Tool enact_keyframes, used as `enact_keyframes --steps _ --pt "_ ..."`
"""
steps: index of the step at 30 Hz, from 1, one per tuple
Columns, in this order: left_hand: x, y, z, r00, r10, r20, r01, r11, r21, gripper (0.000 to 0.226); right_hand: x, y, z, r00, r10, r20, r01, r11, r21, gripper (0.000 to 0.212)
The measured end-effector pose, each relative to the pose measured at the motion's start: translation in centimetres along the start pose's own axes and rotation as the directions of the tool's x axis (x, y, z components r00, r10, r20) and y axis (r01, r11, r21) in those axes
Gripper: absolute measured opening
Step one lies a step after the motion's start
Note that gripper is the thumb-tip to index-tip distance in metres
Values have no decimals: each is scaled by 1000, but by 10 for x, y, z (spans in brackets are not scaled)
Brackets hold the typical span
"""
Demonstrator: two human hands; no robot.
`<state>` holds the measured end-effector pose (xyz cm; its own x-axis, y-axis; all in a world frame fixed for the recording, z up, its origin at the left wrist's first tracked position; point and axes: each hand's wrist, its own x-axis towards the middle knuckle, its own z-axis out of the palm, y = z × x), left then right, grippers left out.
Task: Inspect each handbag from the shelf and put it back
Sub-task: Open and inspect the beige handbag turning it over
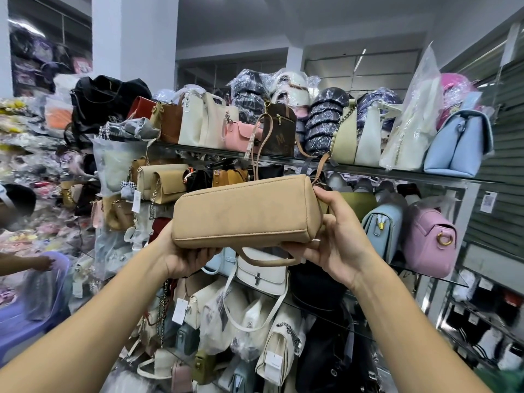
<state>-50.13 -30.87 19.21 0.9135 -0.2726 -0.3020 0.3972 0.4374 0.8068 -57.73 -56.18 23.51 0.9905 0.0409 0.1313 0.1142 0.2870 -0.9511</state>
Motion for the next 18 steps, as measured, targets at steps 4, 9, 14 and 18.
enact_keyframes --steps 4,9,14,18 --pt "-5 0 4 1000 -23 17 22 999 46 80 3 0 0 999 32 -29 -32 999 21 68" --pt "-11 0 9 999 -36 9 35 993 109 79 5 -1 -5 993 105 -51 -103 994 41 57" --pt "-17 -4 18 999 28 -23 -23 981 192 66 14 5 -16 983 152 -107 -141 985 103 43" --pt "-23 -10 34 996 84 -25 -72 950 304 68 27 11 -33 962 224 -153 -198 965 171 44"
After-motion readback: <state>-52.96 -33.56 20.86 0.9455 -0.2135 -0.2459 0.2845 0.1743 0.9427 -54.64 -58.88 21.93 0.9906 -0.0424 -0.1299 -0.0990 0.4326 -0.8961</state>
